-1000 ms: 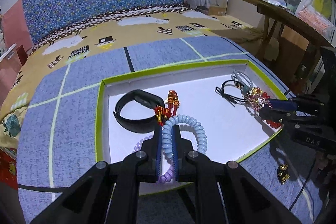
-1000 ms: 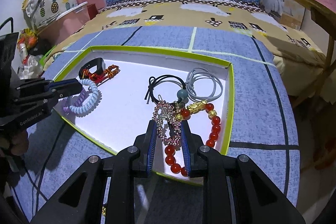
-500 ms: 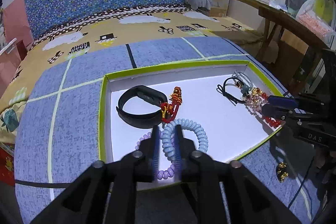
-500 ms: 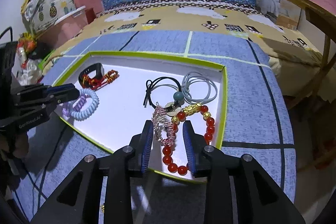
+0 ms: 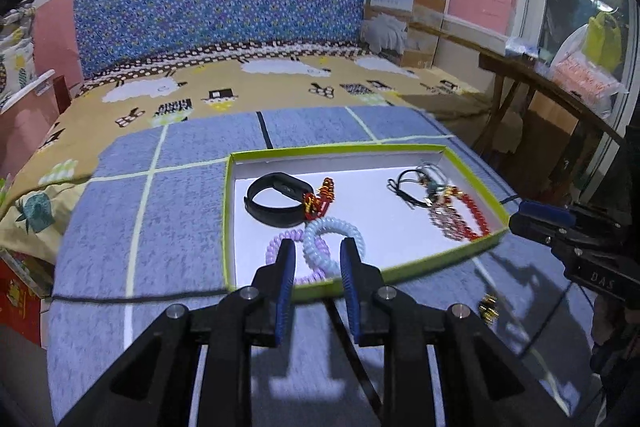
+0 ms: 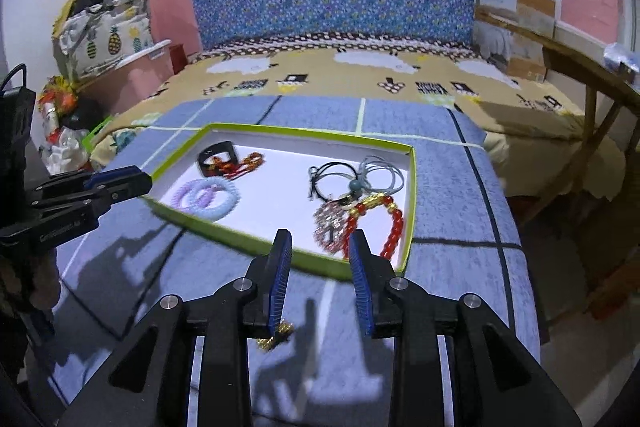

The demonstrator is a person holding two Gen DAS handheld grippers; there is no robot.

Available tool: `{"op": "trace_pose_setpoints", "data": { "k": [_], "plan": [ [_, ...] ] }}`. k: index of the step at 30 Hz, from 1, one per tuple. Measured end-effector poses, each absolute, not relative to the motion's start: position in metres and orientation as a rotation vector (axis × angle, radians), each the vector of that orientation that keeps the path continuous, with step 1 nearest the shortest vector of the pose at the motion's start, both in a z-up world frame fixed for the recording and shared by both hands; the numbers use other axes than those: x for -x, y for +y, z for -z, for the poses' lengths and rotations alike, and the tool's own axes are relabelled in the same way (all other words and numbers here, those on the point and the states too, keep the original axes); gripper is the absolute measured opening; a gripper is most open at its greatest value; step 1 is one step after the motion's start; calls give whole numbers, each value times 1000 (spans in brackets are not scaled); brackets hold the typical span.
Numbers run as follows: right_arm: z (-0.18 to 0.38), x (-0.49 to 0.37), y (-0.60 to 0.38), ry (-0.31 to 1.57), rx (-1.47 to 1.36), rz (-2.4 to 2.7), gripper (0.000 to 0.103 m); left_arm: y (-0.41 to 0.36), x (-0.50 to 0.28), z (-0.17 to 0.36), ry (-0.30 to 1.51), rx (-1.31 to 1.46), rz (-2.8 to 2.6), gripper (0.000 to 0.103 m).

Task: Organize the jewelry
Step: 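Open the left gripper over the box while right releases the heart keychain inside, then move the left gripper to the gold ring while right reaches the gold charm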

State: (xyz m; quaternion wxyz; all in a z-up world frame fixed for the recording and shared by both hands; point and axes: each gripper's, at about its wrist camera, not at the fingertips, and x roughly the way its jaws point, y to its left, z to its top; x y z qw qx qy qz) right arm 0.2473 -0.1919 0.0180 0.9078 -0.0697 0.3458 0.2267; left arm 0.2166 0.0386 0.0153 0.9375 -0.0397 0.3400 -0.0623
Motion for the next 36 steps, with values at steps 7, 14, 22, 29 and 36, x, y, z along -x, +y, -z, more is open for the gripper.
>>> {"op": "trace_pose_setpoints", "data": {
  "k": [7,14,22,29,36],
  "plan": [
    [-27,-194,-188,669,170,-468,30,29,-165,-27,660,89,140,24],
    [-30,-152,-194,647,150,-464,30,21,-121,-33,636,72,150,24],
    [-23,-122,-207,660,103,-453,30,8,-87,-31,632,53,173,24],
    [-17,-116,-214,674,80,-449,30,-4,-77,-25,646,42,192,24],
    [-11,-124,-215,691,54,-449,30,-8,-77,-21,649,45,193,28]
  ]
}}
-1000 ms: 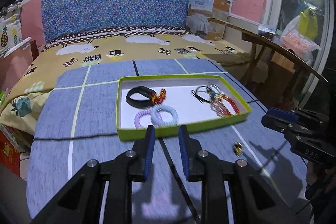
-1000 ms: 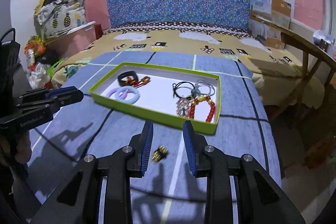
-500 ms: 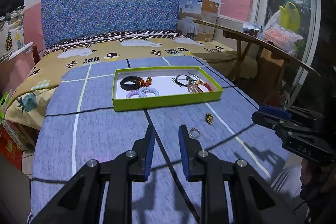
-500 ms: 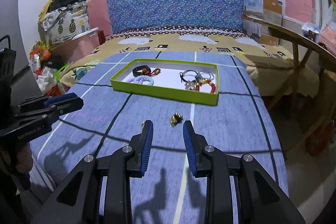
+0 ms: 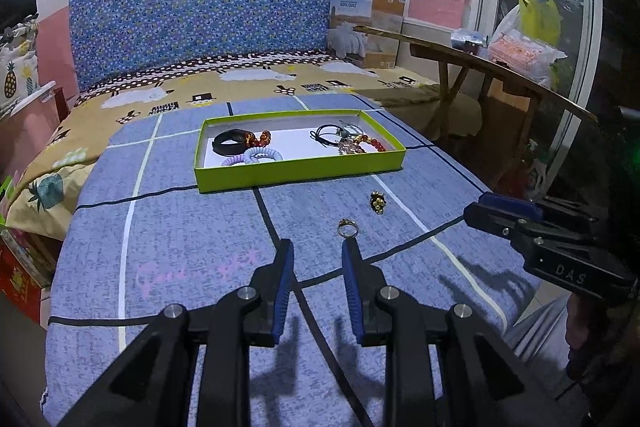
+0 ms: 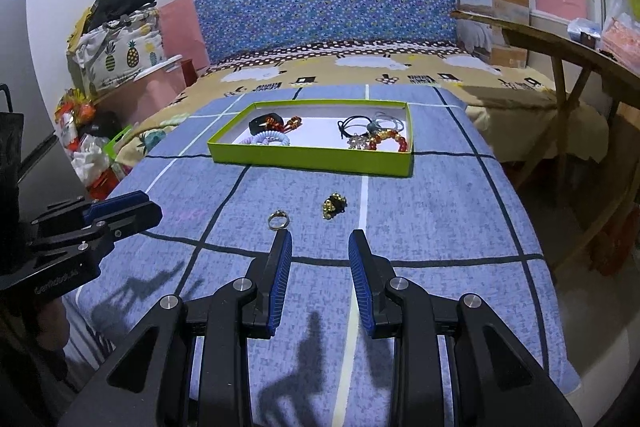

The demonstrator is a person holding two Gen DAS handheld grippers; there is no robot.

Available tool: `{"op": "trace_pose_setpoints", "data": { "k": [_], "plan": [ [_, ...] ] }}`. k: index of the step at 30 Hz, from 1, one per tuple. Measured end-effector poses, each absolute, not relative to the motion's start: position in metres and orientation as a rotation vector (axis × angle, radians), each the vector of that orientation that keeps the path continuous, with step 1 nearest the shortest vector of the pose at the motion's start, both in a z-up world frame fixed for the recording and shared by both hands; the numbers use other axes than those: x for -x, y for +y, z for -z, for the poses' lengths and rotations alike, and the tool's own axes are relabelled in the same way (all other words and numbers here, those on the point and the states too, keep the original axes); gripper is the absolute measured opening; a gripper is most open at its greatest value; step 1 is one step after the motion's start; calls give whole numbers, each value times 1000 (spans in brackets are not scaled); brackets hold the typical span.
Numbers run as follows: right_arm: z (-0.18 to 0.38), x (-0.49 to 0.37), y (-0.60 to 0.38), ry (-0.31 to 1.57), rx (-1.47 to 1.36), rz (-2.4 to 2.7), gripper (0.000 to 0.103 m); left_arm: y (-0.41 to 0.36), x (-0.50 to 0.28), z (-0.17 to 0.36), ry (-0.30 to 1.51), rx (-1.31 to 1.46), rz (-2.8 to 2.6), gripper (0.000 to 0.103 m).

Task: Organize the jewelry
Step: 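Move the left gripper to the gold ring while right reaches the gold charm, then grasp the gold charm with the right gripper while left grasps the gold ring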

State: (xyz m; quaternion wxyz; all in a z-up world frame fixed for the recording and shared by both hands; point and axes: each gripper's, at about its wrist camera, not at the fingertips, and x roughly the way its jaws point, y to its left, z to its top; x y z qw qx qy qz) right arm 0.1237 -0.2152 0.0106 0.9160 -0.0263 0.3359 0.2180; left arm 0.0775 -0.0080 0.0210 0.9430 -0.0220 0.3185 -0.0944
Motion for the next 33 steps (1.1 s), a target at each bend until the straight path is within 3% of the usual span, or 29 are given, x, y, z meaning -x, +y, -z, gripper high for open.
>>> {"op": "trace_pose_setpoints", "data": {
  "k": [33],
  "plan": [
    [42,-230,-178,908,43,-420,30,-9,-128,7,702,54,200,29]
  ]
}}
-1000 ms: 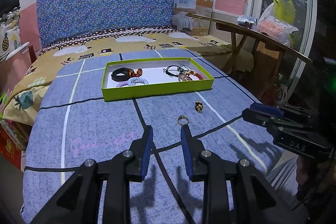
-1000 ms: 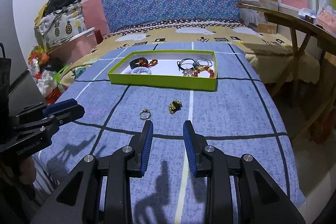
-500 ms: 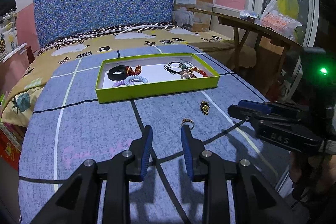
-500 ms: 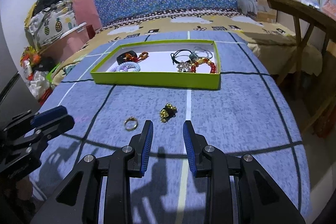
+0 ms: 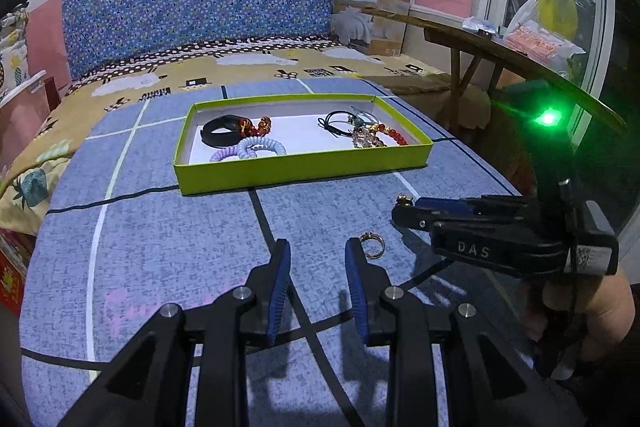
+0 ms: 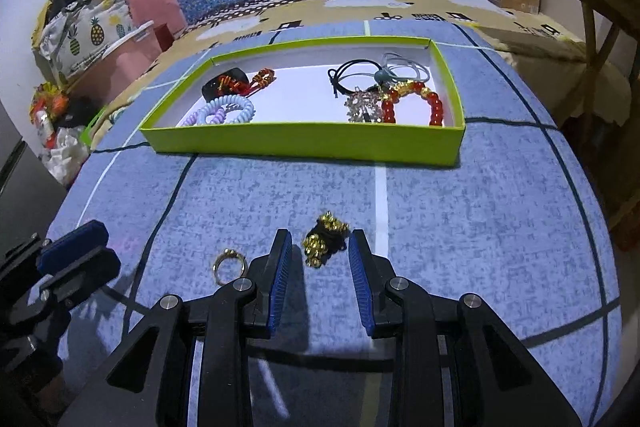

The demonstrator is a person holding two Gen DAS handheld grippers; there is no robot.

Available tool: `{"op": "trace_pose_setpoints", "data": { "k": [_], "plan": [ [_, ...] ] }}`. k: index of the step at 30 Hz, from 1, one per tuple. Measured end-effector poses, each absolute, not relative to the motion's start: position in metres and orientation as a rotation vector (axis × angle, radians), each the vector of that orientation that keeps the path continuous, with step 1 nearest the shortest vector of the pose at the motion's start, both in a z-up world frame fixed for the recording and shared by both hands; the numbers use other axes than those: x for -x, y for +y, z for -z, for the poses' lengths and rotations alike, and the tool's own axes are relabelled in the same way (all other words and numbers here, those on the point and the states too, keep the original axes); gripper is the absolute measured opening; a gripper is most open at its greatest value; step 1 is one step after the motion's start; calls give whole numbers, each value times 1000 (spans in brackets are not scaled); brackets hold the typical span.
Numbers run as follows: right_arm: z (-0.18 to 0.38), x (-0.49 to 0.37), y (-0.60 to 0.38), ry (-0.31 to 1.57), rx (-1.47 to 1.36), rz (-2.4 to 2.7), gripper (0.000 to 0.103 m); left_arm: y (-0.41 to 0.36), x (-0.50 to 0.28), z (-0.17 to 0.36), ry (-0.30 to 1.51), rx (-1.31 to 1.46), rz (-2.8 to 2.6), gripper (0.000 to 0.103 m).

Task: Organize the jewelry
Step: 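Grasp the gold charm with the right gripper while left grasps the gold ring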

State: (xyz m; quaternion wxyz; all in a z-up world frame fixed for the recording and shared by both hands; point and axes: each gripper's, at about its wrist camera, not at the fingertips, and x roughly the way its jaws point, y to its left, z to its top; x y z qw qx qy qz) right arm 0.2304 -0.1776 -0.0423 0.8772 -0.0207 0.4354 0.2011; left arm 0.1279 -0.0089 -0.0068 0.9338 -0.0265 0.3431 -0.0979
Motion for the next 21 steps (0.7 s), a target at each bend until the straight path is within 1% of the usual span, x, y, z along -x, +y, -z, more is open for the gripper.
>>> {"op": "trace_pose_setpoints", "data": {
  "k": [3,4,6,11,13,21],
  "plan": [
    [43,-233,-174,912,80,-405,30,-12,-131,9,711,56,214,29],
    [43,-233,-174,911,89,-401,23,-13,-132,9,713,54,219,29],
    [43,-232,-175,910,105,-391,18,-16,-134,9,719,49,230,29],
    [41,-227,-181,904,94,-403,17,-23,-136,10,726,34,255,30],
    [40,-223,-185,900,82,-411,17,-27,-139,10,730,29,267,36],
    [29,-207,-205,870,42,-427,17,-46,-153,20,778,-1,307,36]
  ]
}}
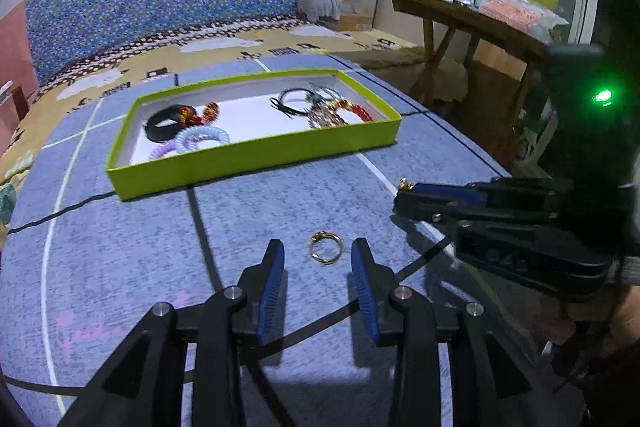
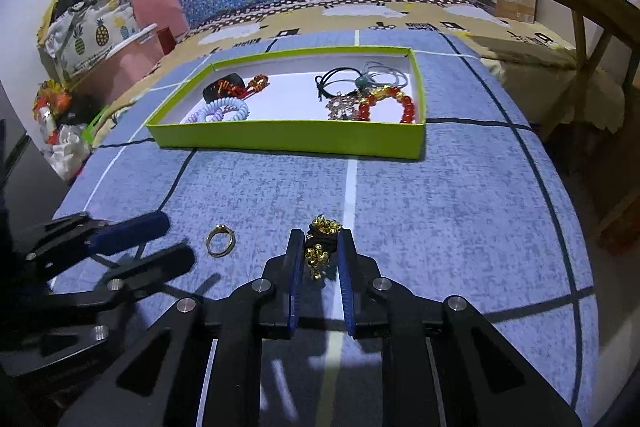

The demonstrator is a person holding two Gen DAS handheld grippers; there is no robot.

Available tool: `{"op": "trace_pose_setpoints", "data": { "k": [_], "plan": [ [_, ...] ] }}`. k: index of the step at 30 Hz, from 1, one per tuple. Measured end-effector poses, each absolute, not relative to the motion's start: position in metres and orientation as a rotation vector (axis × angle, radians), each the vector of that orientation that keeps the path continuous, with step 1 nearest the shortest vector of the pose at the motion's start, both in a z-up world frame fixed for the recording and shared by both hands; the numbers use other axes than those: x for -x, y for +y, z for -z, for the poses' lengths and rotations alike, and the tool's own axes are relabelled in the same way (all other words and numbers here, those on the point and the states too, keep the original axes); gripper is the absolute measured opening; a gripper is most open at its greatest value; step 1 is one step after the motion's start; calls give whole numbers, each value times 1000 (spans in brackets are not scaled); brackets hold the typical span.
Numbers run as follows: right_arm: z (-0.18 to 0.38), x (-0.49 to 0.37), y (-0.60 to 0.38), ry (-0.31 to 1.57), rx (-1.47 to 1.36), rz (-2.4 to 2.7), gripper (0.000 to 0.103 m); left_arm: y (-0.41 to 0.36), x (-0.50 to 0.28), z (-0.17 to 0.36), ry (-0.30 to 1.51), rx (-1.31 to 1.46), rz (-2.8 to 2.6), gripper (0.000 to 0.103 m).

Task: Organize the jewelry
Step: 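Grasp the gold charm with the right gripper while left grasps the gold ring, then carry the gold ring into the green box while right drops the gold charm there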

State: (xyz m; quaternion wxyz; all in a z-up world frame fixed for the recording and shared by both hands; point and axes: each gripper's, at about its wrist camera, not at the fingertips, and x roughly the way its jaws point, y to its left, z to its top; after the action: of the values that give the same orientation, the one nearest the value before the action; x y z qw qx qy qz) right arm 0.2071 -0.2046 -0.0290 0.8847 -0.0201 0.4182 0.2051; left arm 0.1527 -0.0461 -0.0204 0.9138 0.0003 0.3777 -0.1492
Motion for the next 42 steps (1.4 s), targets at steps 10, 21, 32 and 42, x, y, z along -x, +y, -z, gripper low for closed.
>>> {"op": "trace_pose_setpoints", "data": {
  "k": [10,21,32,42],
  "plan": [
    [26,-206,-217,856,14,-430,17,-66,-172,35,885,-51,279,36],
    [17,-196,-225,824,1,-443,17,-64,-171,32,873,-61,253,22],
    [0,-192,-225,778,12,-461,17,-36,-163,-8,737,29,272,22],
    [-13,-214,-215,744,45,-497,17,-22,-191,-27,684,16,262,22]
  ]
}}
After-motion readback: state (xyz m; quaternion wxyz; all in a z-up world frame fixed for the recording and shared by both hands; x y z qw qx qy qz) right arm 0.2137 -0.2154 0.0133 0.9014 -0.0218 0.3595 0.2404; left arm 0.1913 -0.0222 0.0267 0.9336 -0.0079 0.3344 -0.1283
